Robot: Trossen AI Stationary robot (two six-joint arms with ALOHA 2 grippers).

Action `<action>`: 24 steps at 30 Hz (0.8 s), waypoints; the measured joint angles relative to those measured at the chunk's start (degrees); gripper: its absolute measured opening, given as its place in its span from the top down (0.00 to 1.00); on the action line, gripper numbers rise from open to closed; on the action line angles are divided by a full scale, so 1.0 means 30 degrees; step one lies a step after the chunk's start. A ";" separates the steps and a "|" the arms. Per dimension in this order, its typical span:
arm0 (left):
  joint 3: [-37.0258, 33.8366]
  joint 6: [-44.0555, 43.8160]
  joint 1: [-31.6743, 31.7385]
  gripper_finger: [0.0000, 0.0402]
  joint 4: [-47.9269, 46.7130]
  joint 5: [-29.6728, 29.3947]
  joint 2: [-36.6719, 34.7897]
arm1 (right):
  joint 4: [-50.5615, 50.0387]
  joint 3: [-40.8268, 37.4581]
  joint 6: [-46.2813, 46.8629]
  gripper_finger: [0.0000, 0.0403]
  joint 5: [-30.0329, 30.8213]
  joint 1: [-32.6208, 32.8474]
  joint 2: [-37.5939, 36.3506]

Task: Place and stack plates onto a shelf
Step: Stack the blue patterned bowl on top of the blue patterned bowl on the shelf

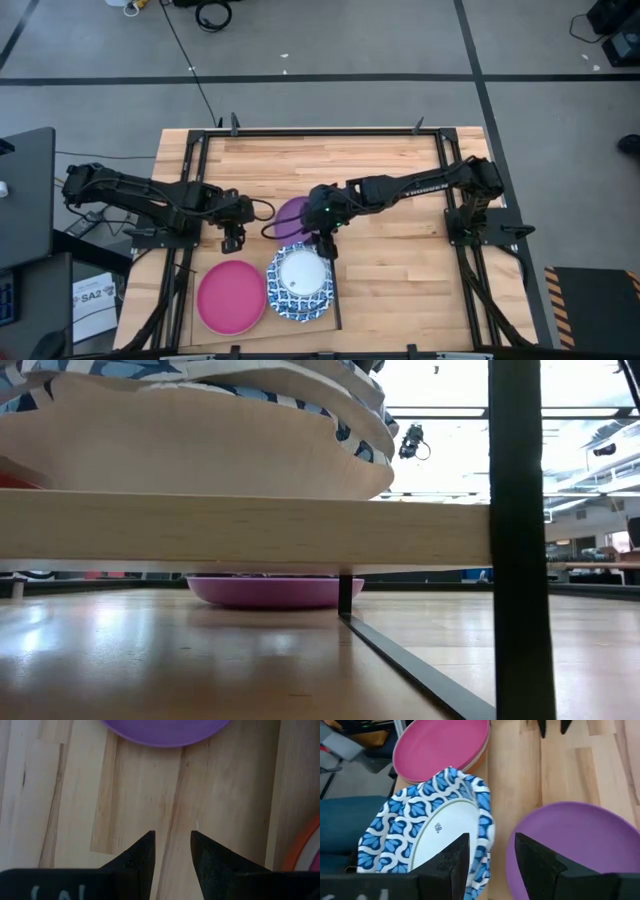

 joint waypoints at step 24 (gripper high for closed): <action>0.0000 -0.0015 0.0000 0.68 0.0095 -0.0007 0.0000 | 0.3941 -0.3270 0.0124 0.60 -0.0142 0.0261 -0.0014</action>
